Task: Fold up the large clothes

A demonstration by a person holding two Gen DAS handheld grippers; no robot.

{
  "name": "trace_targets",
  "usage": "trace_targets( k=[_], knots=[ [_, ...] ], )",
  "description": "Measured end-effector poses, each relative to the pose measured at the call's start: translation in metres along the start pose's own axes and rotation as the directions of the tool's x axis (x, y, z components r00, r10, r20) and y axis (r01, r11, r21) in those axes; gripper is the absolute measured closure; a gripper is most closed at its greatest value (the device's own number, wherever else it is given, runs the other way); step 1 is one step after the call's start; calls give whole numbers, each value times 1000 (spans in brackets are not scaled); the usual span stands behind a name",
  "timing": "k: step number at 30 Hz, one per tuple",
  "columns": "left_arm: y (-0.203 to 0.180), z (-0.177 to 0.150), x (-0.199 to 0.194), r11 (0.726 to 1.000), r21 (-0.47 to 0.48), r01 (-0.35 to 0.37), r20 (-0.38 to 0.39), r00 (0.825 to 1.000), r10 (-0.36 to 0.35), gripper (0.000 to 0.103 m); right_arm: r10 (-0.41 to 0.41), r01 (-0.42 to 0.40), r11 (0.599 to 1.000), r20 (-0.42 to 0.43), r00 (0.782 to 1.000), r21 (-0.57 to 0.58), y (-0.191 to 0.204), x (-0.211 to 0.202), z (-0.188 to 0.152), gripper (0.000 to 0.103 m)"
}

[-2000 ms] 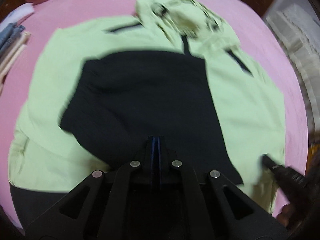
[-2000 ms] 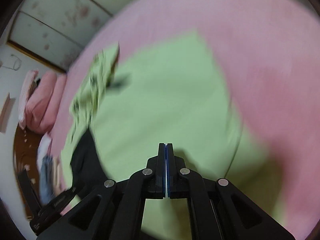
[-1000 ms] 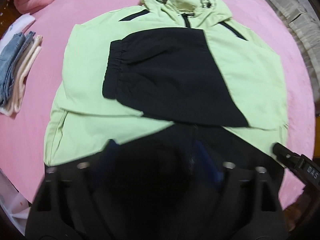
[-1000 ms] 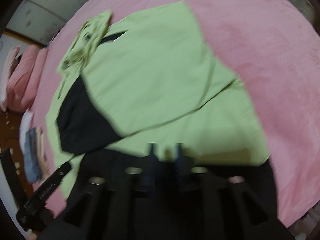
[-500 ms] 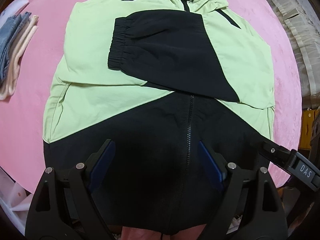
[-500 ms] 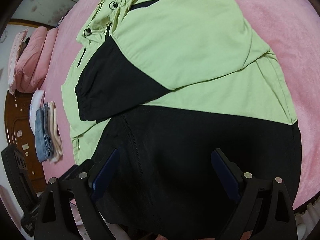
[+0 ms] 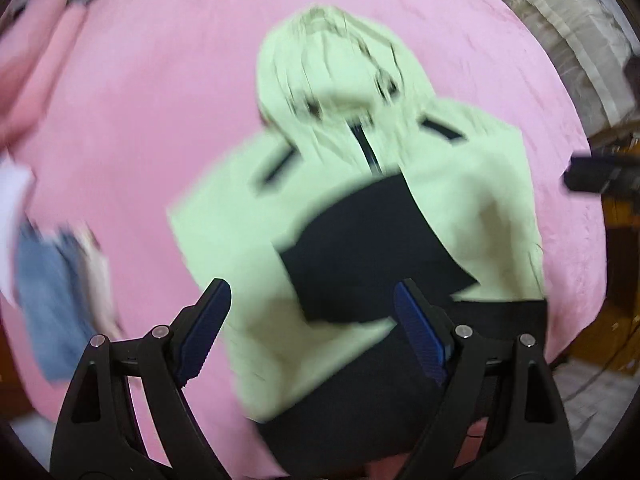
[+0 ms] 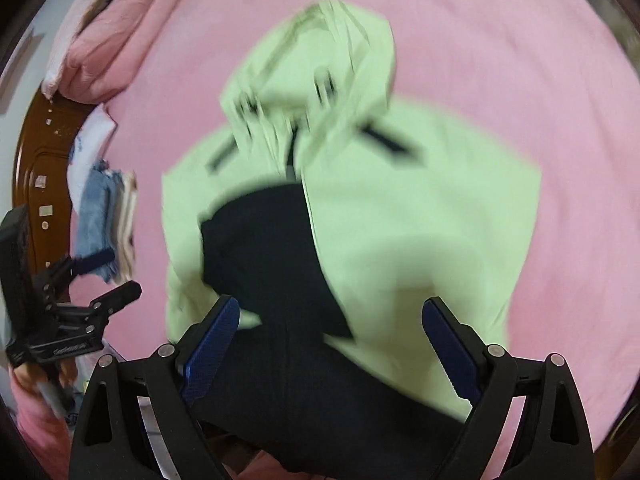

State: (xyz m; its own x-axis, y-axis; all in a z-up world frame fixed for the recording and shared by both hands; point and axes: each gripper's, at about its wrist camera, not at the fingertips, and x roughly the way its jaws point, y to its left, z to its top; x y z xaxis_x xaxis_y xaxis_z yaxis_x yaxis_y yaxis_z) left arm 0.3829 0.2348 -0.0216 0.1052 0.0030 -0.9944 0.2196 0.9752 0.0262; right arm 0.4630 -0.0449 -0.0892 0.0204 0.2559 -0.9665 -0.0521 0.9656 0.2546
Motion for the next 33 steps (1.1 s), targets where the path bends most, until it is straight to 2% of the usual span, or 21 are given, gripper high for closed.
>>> trace_targets(
  k=[2, 4, 7, 9, 11, 14, 16, 18, 20, 21, 23, 26, 30, 31, 32, 33],
  knots=[
    [19, 38, -15, 1000, -11, 0, 11, 1000, 0, 21, 28, -27, 999, 20, 999, -22, 2, -34, 42, 9],
    [40, 80, -26, 998, -32, 47, 28, 999, -46, 21, 74, -74, 997, 39, 997, -6, 0, -60, 81, 9],
    [65, 139, -33, 991, -55, 121, 94, 989, -116, 21, 108, -111, 993, 96, 990, 32, -6, -88, 141, 9],
    [82, 180, -26, 982, -59, 179, 161, 973, -167, 21, 116, -122, 992, 119, 986, 41, -13, -96, 177, 8],
    [95, 206, -11, 972, -94, 218, 216, 957, -193, 21, 140, -146, 988, 123, 983, 47, -23, -91, 213, 8],
    [120, 243, 35, 923, -173, 343, 252, 922, -295, 21, 200, -211, 974, 137, 970, 76, -48, -68, 255, 8],
    [136, 258, 78, 871, -222, 438, 281, 884, -373, 21, 255, -275, 954, 154, 955, 123, -71, -41, 276, 8],
    [145, 264, 120, 830, -257, 495, 292, 858, -422, 21, 290, -317, 932, 165, 943, 174, -96, -10, 293, 8],
    [148, 262, 152, 810, -291, 509, 297, 853, -430, 21, 312, -341, 916, 158, 937, 213, -122, 26, 306, 9],
    [152, 265, 172, 801, -313, 510, 283, 855, -434, 21, 307, -337, 913, 156, 939, 231, -133, 41, 311, 11],
    [155, 266, 204, 781, -345, 520, 245, 854, -460, 23, 288, -317, 909, 142, 947, 269, -155, 68, 323, 35],
    [157, 272, 238, 757, -352, 550, 231, 835, -499, 27, 302, -328, 897, 129, 944, 298, -179, 98, 336, 42],
    [155, 281, 255, 746, -335, 575, 273, 817, -507, 30, 361, -391, 879, 156, 920, 274, -194, 114, 350, 51],
    [152, 283, 257, 744, -327, 583, 288, 811, -509, 39, 363, -399, 878, 173, 915, 266, -197, 113, 353, 58],
    [149, 285, 257, 736, -314, 600, 301, 798, -523, 47, 357, -398, 879, 192, 914, 261, -199, 112, 356, 68],
    [145, 287, 258, 727, -300, 618, 308, 784, -539, 59, 353, -398, 881, 205, 913, 257, -201, 110, 360, 73]
  ],
)
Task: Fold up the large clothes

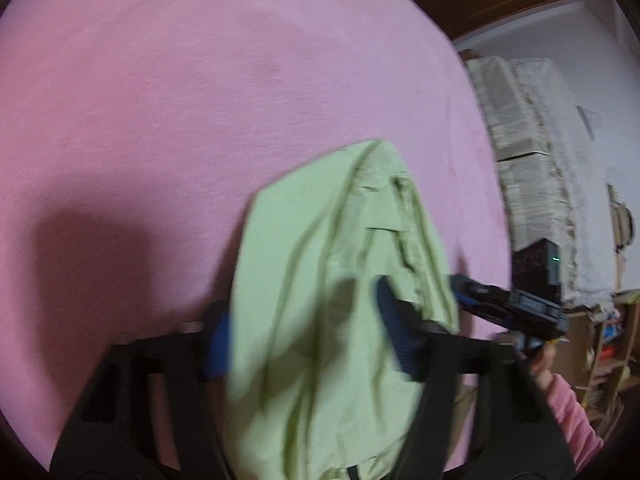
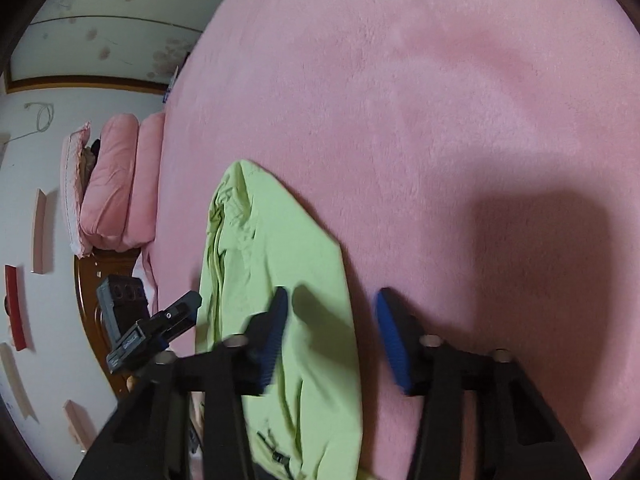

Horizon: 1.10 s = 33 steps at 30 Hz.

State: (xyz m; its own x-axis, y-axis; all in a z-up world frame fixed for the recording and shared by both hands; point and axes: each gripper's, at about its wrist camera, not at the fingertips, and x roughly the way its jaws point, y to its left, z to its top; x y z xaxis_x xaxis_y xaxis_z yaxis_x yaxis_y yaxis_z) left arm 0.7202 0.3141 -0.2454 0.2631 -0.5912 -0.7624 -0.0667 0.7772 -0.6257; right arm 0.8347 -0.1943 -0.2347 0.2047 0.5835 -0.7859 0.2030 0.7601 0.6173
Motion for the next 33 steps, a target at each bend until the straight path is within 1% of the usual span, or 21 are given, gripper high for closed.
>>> trace_targets(
  k=[2, 3, 4, 5, 6, 7, 10, 14, 16, 18, 19, 21, 23, 25, 27, 28, 29, 30, 31, 32, 33],
  knots=[
    [-10, -3, 3, 999, 44, 13, 1, 1000, -13, 72, 17, -17, 1000, 10, 1000, 2, 1, -1, 8, 86],
    [-17, -7, 3, 996, 84, 12, 13, 1000, -13, 85, 27, -27, 1000, 12, 1000, -2, 3, 2, 3, 89],
    [-24, -12, -1, 994, 110, 20, 27, 999, -23, 92, 37, -37, 999, 19, 999, -18, 8, -1, 3, 92],
    [-30, -16, -6, 990, 133, 51, 43, 997, -57, 94, 56, -54, 997, 32, 998, -52, 15, -7, 2, 93],
    [-37, -22, -19, 980, 152, 126, 59, 989, -136, 97, 75, -71, 994, 43, 996, -87, 22, -15, 1, 94],
    [-44, -29, -30, 971, 167, 172, 68, 980, -185, 97, 101, -94, 988, 51, 994, -124, 30, -24, -1, 96],
    [-62, -43, -68, 950, 206, 235, 79, 964, -255, 97, 168, -153, 964, 48, 985, -217, 51, -56, -11, 98],
    [-81, -67, -116, 926, 259, 274, 61, 952, -299, 98, 214, -185, 909, 36, 976, -374, 77, -102, -35, 98],
    [-83, -83, -145, 914, 283, 291, 47, 948, -316, 98, 245, -215, 888, 22, 969, -405, 82, -121, -50, 98],
    [-87, -104, -168, 909, 297, 293, 35, 948, -317, 98, 260, -229, 872, 14, 965, -432, 84, -137, -68, 98],
    [-85, -112, -176, 909, 300, 290, 30, 949, -313, 98, 254, -224, 866, 8, 967, -447, 83, -144, -75, 98],
    [-85, -140, -189, 907, 312, 282, 18, 953, -303, 98, 238, -212, 861, -3, 971, -463, 79, -151, -91, 98],
    [-76, -165, -192, 915, 303, 267, -3, 960, -280, 98, 223, -200, 860, -6, 975, -470, 70, -160, -105, 98],
    [-63, -192, -189, 928, 275, 253, -25, 966, -256, 98, 214, -194, 869, -8, 977, -455, 57, -162, -122, 97],
    [-48, -224, -176, 945, 244, 218, -50, 976, -212, 98, 211, -202, 892, -21, 977, -405, 38, -161, -135, 95],
    [-42, -238, -169, 952, 240, 192, -55, 981, -184, 98, 205, -200, 906, -28, 978, -373, 25, -159, -142, 91],
    [-35, -257, -161, 957, 244, 157, -58, 987, -147, 98, 188, -186, 915, -30, 982, -358, 20, -149, -158, 81],
    [-30, -274, -153, 963, 250, 102, -59, 994, -90, 98, 155, -157, 927, -32, 987, -340, 10, -142, -165, 74],
    [-26, -290, -145, 965, 260, 36, -65, 998, -20, 98, 121, -124, 937, -31, 992, -328, 5, -135, -170, 58],
    [-23, -305, -138, 961, 275, -18, -77, 996, 40, 98, 74, -79, 947, -27, 997, -313, -1, -126, -179, 52],
    [-22, -315, -129, 952, 292, -94, -96, 987, 127, 98, 34, -42, 953, -30, 999, -300, -9, -120, -183, 52]
  ],
)
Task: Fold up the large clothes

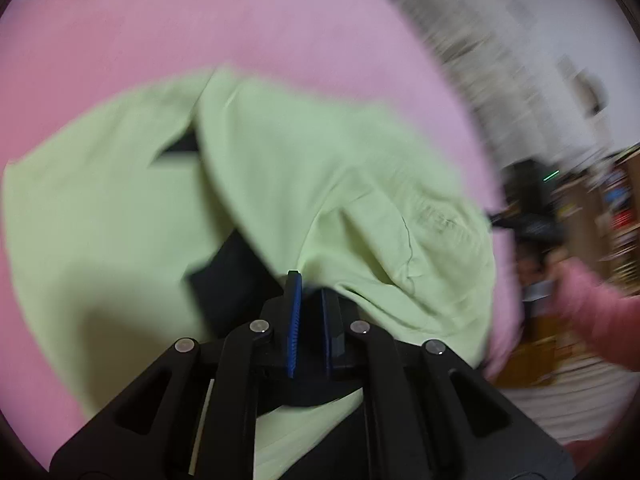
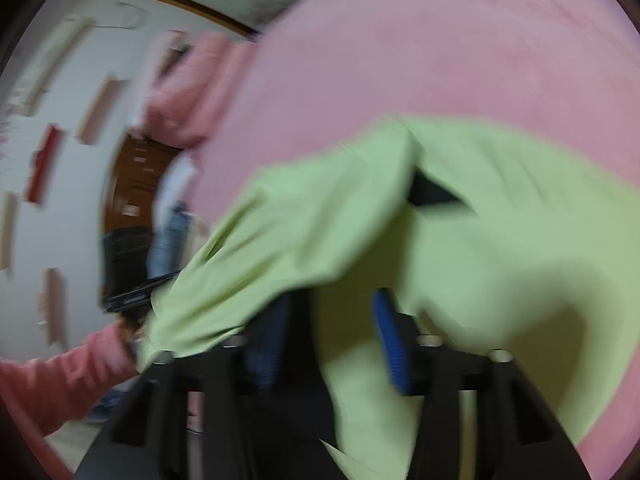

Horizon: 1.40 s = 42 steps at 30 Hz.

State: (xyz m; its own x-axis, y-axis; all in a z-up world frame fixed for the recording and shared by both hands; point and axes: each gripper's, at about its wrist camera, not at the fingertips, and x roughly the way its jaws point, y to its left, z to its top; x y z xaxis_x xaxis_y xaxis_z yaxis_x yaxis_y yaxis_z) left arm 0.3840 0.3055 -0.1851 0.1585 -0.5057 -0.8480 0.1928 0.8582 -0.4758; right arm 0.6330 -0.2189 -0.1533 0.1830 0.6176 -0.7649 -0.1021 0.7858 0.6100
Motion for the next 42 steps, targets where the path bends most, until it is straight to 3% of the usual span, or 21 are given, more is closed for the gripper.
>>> trace_targets(
  k=[2, 5, 9, 10, 13, 15, 17, 20, 22, 24, 27, 29, 31, 34, 37, 39, 41, 42],
  knots=[
    [-9, -13, 16, 994, 29, -102, -78, 991, 104, 98, -73, 74, 997, -45, 996, 26, -5, 15, -21, 52],
    [-31, -24, 12, 975, 77, -206, -82, 974, 213, 96, -126, 129, 991, -61, 990, 37, -2, 17, -36, 52],
    [-64, -25, -30, 933, 26, -358, 51, 933, 357, 95, -175, 175, 984, 23, 984, 17, 21, -5, -13, 52],
    [-71, -24, -38, 930, 10, -367, 77, 928, 365, 95, -194, 193, 981, 50, 980, 29, 29, -12, -8, 52],
    [-91, -10, -51, 933, -33, -358, 179, 917, 358, 95, -181, 168, 979, 122, 976, 115, 69, -20, -20, 52],
    [-101, -1, -53, 958, -71, -277, 236, 929, 286, 95, -124, 97, 983, 179, 976, 157, 81, -18, -21, 54],
    [-109, 12, -39, 970, -103, -219, 272, 932, 239, 95, -52, 11, 983, 220, 974, 184, 89, -3, -13, 73],
    [-110, 36, -11, 965, -197, -174, 286, 931, 226, 96, 30, -90, 959, 221, 975, 269, 99, 46, -19, 95],
    [-101, 51, -5, 966, -215, -145, 290, 935, 205, 96, 70, -144, 940, 238, 969, 308, 101, 79, -17, 102],
    [-91, 66, 11, 956, -195, -217, 291, 919, 268, 96, 59, -130, 945, 233, 971, 300, 97, 109, -12, 102],
    [-71, 90, 47, 938, -193, -289, 257, 908, 332, 96, 35, -79, 972, 199, 979, 221, 99, 149, 7, 102],
    [-48, 100, 65, 927, -225, -300, 245, 903, 351, 96, -37, 13, 990, 170, 985, 143, 97, 180, 27, 102],
    [-25, 102, 70, 932, -253, -259, 260, 910, 323, 101, -127, 117, 991, 156, 980, 70, 92, 192, 41, 102],
    [4, 99, 69, 952, -268, -146, 298, 927, 226, 102, -110, 107, 994, 189, 976, 25, 67, 196, 54, 103],
    [11, 97, 71, 965, -237, -116, 317, 929, 190, 102, -160, 155, 987, 278, 947, 42, 43, 178, 55, 103],
    [9, 97, 71, 961, -249, -121, 321, 926, 200, 102, -317, 296, 948, 340, 885, 114, 25, 158, 51, 103],
    [2, 98, 67, 950, -275, -146, 318, 919, 233, 102, -457, 400, 889, 372, 808, 224, 10, 137, 43, 103],
    [-5, 97, 64, 945, -271, -181, 317, 910, 265, 102, -473, 396, 880, 386, 792, 263, 4, 128, 40, 103]
  ],
)
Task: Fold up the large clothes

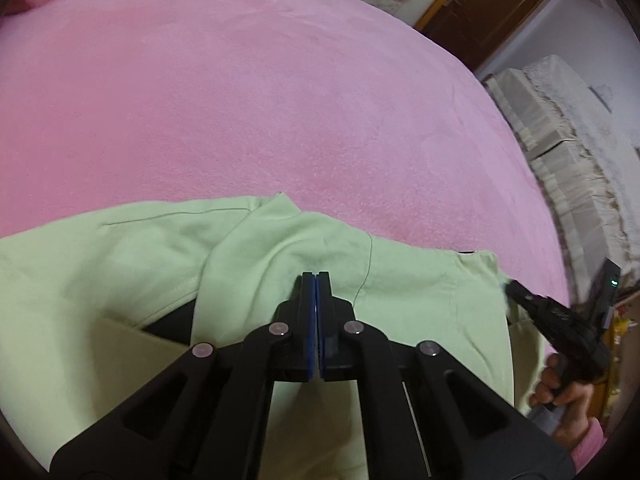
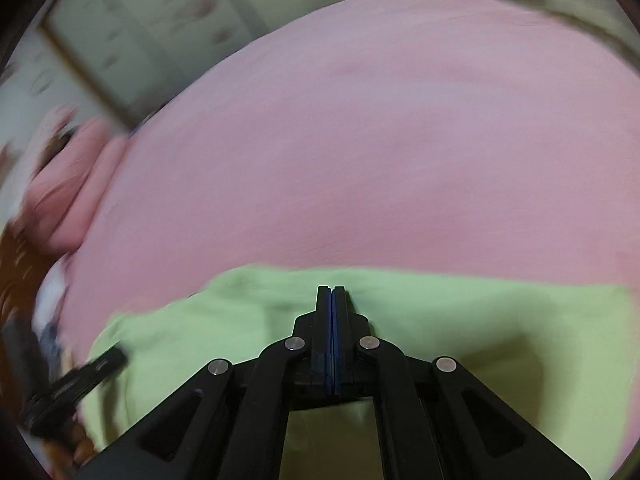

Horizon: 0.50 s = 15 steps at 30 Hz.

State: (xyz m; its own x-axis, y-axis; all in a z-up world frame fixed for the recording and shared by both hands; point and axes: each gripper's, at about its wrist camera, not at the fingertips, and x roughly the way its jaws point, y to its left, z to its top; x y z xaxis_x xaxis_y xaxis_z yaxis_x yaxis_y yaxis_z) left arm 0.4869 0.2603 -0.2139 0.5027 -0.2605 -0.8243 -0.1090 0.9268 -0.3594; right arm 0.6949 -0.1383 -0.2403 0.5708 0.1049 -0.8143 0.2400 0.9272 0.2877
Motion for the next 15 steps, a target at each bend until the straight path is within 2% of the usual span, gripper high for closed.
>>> trace_targets(
  k=[1, 3, 5, 6, 7, 9, 10, 11, 12, 13, 15],
  knots=[
    [-8, -1, -7, 999, 28, -29, 12, 1000, 29, 102, -3, 3, 1000, 7, 1000, 26, -5, -5, 1, 103],
    [-18, -5, -23, 998, 54, -27, 22, 999, 26, 102, 25, -26, 999, 27, 999, 41, -2, -25, 0, 103],
    [-23, -11, -27, 999, 31, 25, -9, 1000, -25, 102, 113, -114, 993, 51, 992, 12, 11, -42, -8, 103],
    [-22, -16, -30, 999, 0, 44, -39, 998, -44, 102, 168, -168, 986, 35, 985, -1, 22, -47, -14, 103],
    [-24, -21, -29, 998, -33, 57, -73, 996, -59, 102, 256, -257, 967, -33, 966, -1, 37, -44, -26, 103],
    [-27, -35, -22, 994, -89, 65, -140, 987, -77, 102, 372, -368, 928, -160, 914, 55, 59, -30, -52, 103],
    [-28, -43, -19, 994, -101, 48, -161, 985, -64, 102, 407, -397, 913, -205, 890, 90, 69, -21, -69, 103],
    [-28, -49, -18, 996, -94, 10, -171, 985, -26, 102, 411, -397, 912, -246, 878, 107, 79, -11, -87, 103],
    [-28, -53, -20, 996, -82, -16, -164, 986, 2, 102, 395, -382, 919, -275, 876, 103, 86, -5, -99, 103],
    [-27, -56, -19, 997, -77, -24, -151, 988, 12, 102, 358, -349, 933, -296, 886, 84, 91, 0, -110, 103],
    [-15, -60, -32, 995, -83, -59, -108, 993, 50, 102, 322, -317, 946, -269, 908, 66, 89, -2, -120, 103]
  ],
)
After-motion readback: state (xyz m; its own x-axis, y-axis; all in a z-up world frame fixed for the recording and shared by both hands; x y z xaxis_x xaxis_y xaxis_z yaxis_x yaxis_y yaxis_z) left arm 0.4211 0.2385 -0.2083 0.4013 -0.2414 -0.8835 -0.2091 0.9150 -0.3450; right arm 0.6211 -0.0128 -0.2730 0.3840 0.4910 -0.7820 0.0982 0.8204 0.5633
